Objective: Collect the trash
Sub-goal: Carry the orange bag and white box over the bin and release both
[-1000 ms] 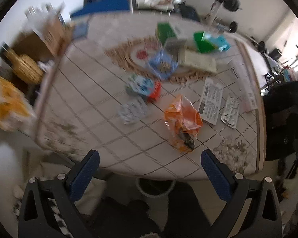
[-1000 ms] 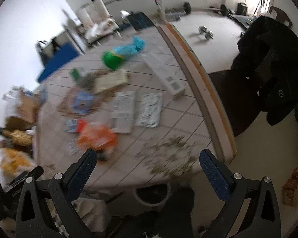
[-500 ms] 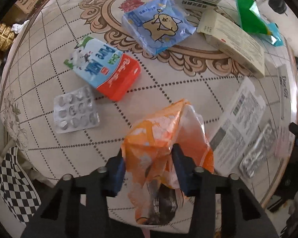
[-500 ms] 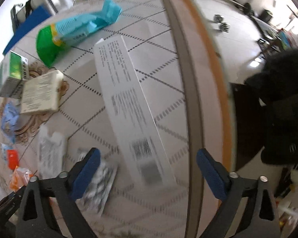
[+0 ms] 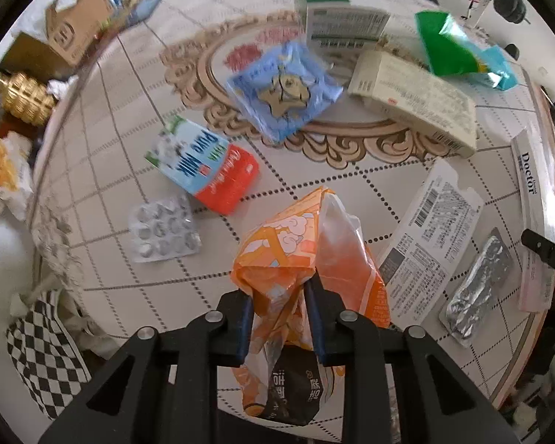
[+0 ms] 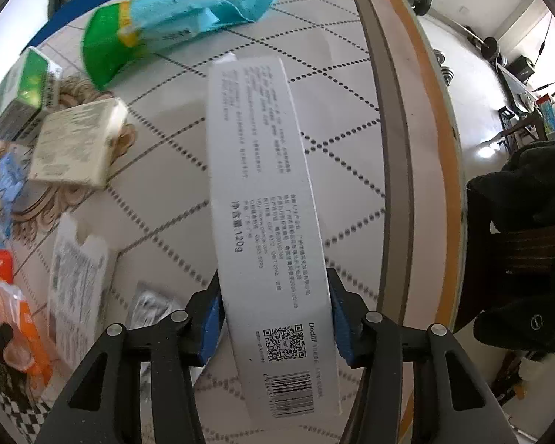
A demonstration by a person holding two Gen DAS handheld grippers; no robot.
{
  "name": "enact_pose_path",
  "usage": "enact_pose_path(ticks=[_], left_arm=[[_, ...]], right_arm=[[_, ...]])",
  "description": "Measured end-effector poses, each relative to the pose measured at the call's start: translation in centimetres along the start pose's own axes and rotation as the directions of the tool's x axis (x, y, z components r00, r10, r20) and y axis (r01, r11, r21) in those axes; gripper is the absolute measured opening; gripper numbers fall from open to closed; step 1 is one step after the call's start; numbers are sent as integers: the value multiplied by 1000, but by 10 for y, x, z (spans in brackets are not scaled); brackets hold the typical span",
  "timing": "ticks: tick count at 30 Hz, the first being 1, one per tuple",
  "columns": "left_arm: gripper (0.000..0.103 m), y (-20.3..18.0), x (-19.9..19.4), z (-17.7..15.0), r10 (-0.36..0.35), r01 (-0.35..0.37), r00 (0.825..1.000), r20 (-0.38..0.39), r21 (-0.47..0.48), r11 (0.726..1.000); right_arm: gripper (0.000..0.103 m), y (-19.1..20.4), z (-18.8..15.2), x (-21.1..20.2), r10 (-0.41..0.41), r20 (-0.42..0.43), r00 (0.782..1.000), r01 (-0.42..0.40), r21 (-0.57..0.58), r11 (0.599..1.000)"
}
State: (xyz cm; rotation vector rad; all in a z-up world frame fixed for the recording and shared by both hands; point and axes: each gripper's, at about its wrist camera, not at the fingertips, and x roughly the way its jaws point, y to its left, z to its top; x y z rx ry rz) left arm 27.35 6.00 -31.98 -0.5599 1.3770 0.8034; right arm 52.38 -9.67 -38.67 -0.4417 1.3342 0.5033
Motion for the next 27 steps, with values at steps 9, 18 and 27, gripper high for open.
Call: enact_pose_path(ticks=[9,18,27], left_arm=[[22,31,-35,-52,-2,-5,986,164,41,999],[22,118,-39,-140,-73,65,978,193,46,997],[22,171,9,-227,-83,86,994,70,-32,996]], right_arm=[[50,43,-92,-67,73,92,993,-71,-24,997],[50,106,-249,-136,188,106,976,-186,-33,982],[50,171,-389,-111,249,-124,960,-269,-177,947]])
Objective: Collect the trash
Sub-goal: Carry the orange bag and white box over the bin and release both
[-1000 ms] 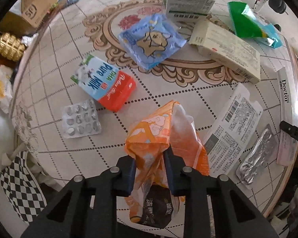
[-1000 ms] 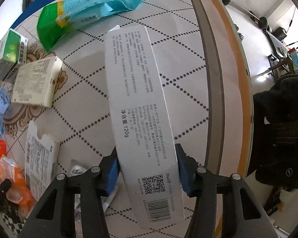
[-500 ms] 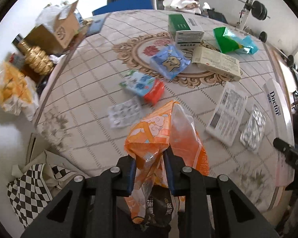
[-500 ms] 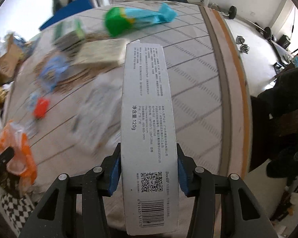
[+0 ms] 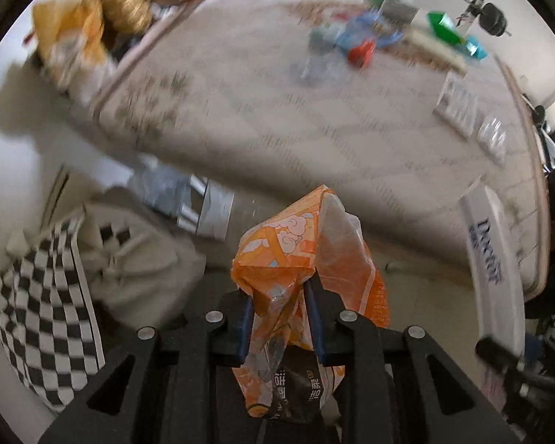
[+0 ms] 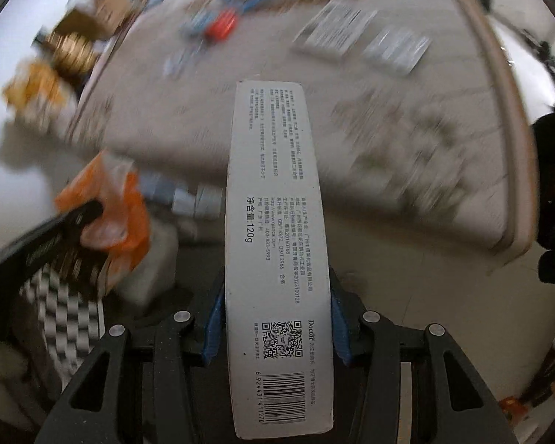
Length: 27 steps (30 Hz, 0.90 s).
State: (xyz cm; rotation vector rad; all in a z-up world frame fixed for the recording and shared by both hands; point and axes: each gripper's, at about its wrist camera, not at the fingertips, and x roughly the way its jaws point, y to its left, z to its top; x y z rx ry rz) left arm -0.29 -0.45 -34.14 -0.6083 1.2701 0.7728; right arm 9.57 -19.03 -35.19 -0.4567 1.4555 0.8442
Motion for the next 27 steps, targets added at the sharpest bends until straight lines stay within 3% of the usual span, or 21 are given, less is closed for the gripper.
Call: enact_pose_path(ticks=[3,7,14,18,22,27], left_arm=[[22,11,37,-27,-2,-2,997,-73,-51,999],[22,21,112,-58,-25,2,984,-175,-128,992],[22,18,293,-85,-139,61,936,-323,-243,968],[22,12,368,-88,-172,82,915,-366,-248,965],[27,7,416,-86,-202,109,891,-408,-239,965],[28,7,435,-90,-218,125,885,-411,-242,962]], right_arm=[[50,9,-24,44,11,-105,994,-17,-59,998],[50,2,-44,136,-6,-227,974,-19,-109,994],[50,-51,-43,304,-62,-318,946,40,-74,996],[50,-69,-33,370,-73,-345,936,50,-75,996],[50,-85,-23,413,-73,-381,922,45,-82,996],[51,-102,-27,450,-76,-419,905,28,-121,992]])
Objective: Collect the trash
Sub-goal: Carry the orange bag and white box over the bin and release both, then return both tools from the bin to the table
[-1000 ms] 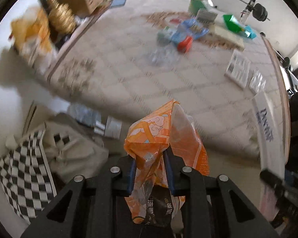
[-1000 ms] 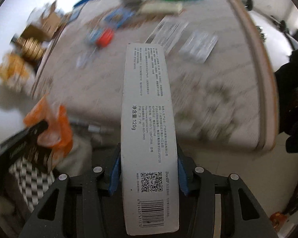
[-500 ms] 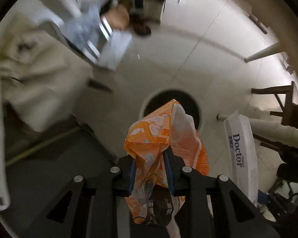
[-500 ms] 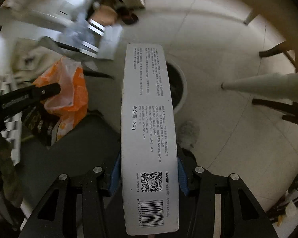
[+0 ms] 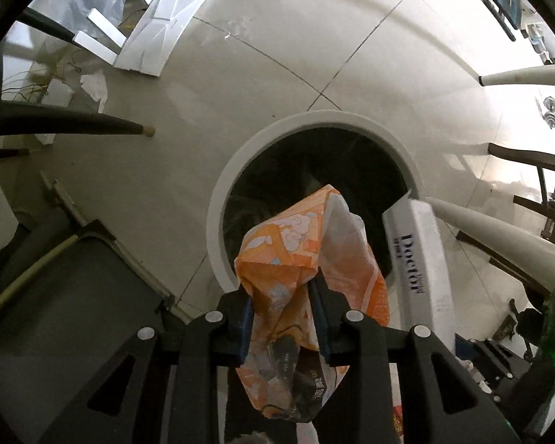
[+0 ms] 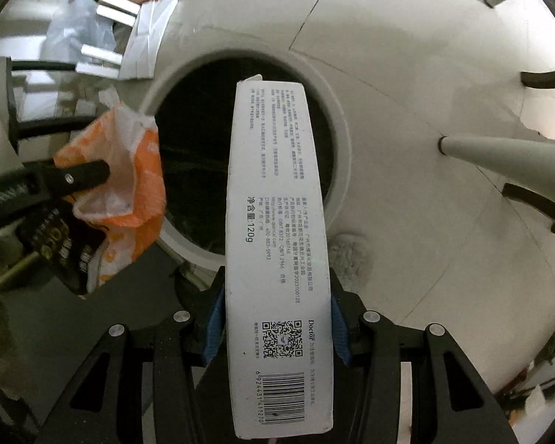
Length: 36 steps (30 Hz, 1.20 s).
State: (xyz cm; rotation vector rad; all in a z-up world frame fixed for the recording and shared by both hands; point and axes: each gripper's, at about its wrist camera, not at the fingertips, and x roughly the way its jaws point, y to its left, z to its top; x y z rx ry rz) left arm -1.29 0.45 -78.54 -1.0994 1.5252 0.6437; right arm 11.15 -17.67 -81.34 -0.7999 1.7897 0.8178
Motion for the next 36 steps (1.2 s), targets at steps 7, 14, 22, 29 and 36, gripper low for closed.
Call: enact_pose_path(ticks=[7,14,22,29,36], left_arm=[[94,8,-17,-12,44,-44,998,45,0,999],[99,25,-43,-38,183,-187,974,131,15,982],[99,30,-81,-70,243,-246,958,153,2,969],[99,15,-136,-104,266,-274,946,184,21,961],[99,10,-214,-141,258,-268,941,220,19,963]], right_arm=[[103,7,7,7,-29,25,999,29,0,1000],[103,17,2,-12,-134,122,983,132,24,991],[103,33,-24,-58,-155,177,972,151,38,988],[103,53,-57,-118,-142,205,968,134,52,990],[103,75,-95,-204,-127,239,963,119,48,992]])
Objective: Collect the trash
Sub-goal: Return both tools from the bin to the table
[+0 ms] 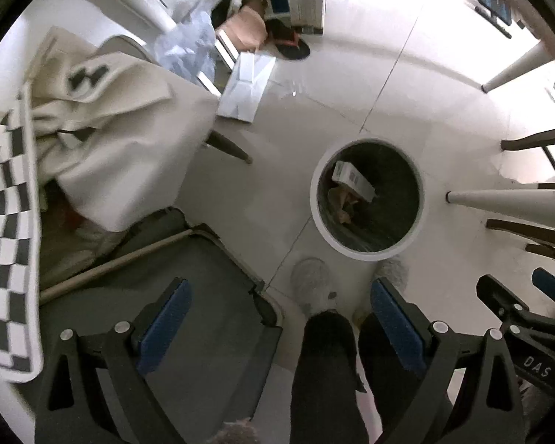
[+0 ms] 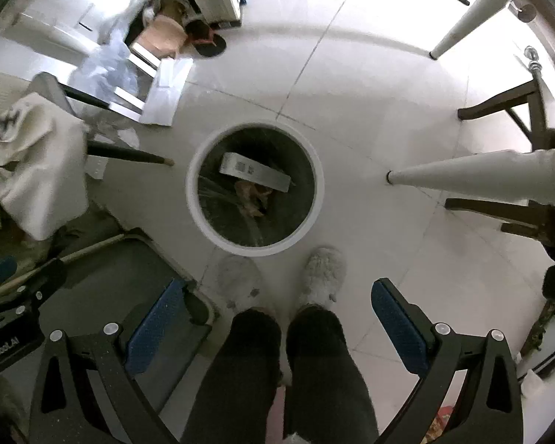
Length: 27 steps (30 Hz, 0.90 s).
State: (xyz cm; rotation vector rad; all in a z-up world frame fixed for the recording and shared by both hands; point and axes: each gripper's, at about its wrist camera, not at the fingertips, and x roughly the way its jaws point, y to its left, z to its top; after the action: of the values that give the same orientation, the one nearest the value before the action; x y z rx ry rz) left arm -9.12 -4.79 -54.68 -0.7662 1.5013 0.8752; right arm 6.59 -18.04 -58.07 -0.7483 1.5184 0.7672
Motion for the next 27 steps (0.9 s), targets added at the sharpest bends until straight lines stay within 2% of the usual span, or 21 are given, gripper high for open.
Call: enact_pose_path(ticks=[9,15,20,25,27], left_arm=[[99,32,-100,-12,14,-12,997,71,-26,1000],[99,37,-161,-1,43,-37,989,145,-43,998],[99,14,-202,30,49,-39,976,210,-54,998],[99,-31,-236,74,52,-48,950,308,-18,999],[99,-53,-241,98,43,-47,943,330,5,999]], right_arm=[[103,21,-10,-116,9,36,999,-9,-9,1000],[103,23,5,-194,46,90,995,-48,14,999],[103,-12,47,-250,57,119,991,-66,79,995],[103,-89,109,-293,0,198,980,-40,198,979],[103,-126,133,-296,-22,211,977,-36,267,963]])
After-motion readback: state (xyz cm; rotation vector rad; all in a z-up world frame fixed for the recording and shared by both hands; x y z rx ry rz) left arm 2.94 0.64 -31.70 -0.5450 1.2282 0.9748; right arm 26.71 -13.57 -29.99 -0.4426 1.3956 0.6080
